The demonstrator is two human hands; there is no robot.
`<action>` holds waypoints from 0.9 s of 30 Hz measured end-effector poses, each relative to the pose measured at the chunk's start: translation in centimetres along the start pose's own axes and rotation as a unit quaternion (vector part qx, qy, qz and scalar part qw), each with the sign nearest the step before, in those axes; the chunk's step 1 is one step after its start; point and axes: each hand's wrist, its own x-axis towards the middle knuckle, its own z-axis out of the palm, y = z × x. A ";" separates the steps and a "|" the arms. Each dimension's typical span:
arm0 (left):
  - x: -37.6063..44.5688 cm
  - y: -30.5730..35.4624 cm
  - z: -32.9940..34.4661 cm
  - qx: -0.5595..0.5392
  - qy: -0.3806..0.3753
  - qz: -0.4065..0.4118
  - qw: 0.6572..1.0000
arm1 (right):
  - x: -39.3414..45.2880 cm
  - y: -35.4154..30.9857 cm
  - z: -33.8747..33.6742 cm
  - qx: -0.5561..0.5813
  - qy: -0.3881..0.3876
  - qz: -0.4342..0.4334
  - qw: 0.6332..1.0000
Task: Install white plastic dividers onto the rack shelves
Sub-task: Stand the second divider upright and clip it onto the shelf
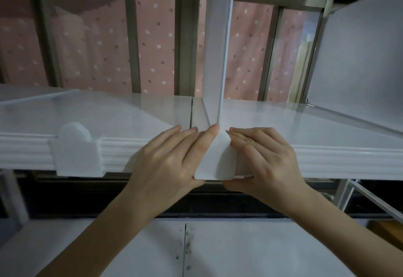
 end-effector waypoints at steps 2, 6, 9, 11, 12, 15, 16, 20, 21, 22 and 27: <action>0.0 -0.2 -0.2 -0.003 -0.001 0.001 1.000 | 0.3 -0.3 0.0 -0.005 -0.004 0.001 1.000; 0.1 -0.5 -0.6 -0.008 -0.006 0.005 1.000 | 0.9 -0.9 0.0 -0.030 -0.016 0.008 0.999; -0.2 -0.8 -0.5 -0.014 -0.022 -0.003 1.000 | 1.0 -1.3 0.2 -0.038 -0.018 0.017 0.999; -0.4 -1.0 -0.5 -0.028 -0.030 -0.011 0.999 | 1.1 -1.6 0.4 -0.040 -0.018 0.020 0.999; -0.4 -1.1 -0.5 -0.034 -0.033 -0.015 0.999 | 1.2 -1.7 0.5 -0.039 -0.017 0.021 0.999; -0.5 -1.3 -0.5 -0.038 -0.039 -0.020 0.998 | 1.2 -1.8 0.6 -0.033 -0.012 0.022 0.999; -0.5 -1.3 -0.5 -0.040 -0.042 -0.022 0.998 | 1.2 -1.8 0.6 -0.032 -0.009 0.022 0.999; -0.6 -1.3 -0.4 -0.056 -0.041 -0.023 0.997 | 0.9 -2.2 0.8 -0.028 0.005 0.051 0.998; -0.7 -1.2 -0.4 -0.058 -0.039 -0.024 0.997 | 0.7 -2.4 1.0 -0.024 0.007 0.061 0.998; -0.7 -1.1 -0.4 -0.059 -0.037 -0.026 0.997 | 0.5 -2.6 1.1 -0.020 0.006 0.072 0.997; -1.1 -0.3 0.0 -0.060 -0.026 -0.053 0.996 | -0.1 -4.3 1.7 -0.040 -0.010 0.138 0.990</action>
